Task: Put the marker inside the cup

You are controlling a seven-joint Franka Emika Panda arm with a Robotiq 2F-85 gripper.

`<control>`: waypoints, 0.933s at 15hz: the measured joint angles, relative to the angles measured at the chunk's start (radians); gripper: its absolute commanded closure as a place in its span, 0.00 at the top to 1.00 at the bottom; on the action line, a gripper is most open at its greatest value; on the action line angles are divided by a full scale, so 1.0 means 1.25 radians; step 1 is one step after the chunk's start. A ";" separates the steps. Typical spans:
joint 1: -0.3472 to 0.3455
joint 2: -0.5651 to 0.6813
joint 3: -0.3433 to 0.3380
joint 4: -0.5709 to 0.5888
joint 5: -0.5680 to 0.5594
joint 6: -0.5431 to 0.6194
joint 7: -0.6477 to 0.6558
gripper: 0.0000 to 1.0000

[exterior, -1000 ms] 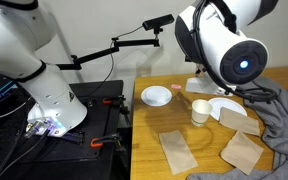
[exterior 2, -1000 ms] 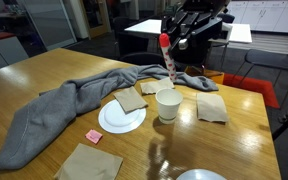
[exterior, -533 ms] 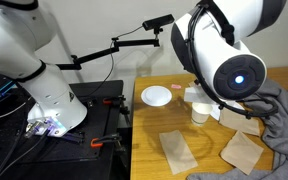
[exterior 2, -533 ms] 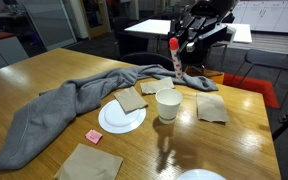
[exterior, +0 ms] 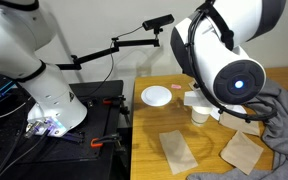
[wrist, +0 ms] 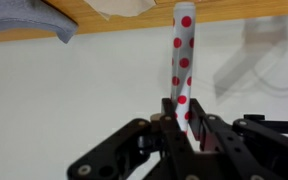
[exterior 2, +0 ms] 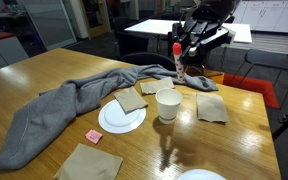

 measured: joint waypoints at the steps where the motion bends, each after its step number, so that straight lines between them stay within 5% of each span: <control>1: 0.000 0.001 0.000 0.000 0.000 0.000 0.000 0.05; 6: -0.014 0.019 -0.002 0.016 0.000 -0.040 -0.002 0.05; 14: -0.070 0.046 -0.022 0.089 -0.012 -0.227 -0.029 0.05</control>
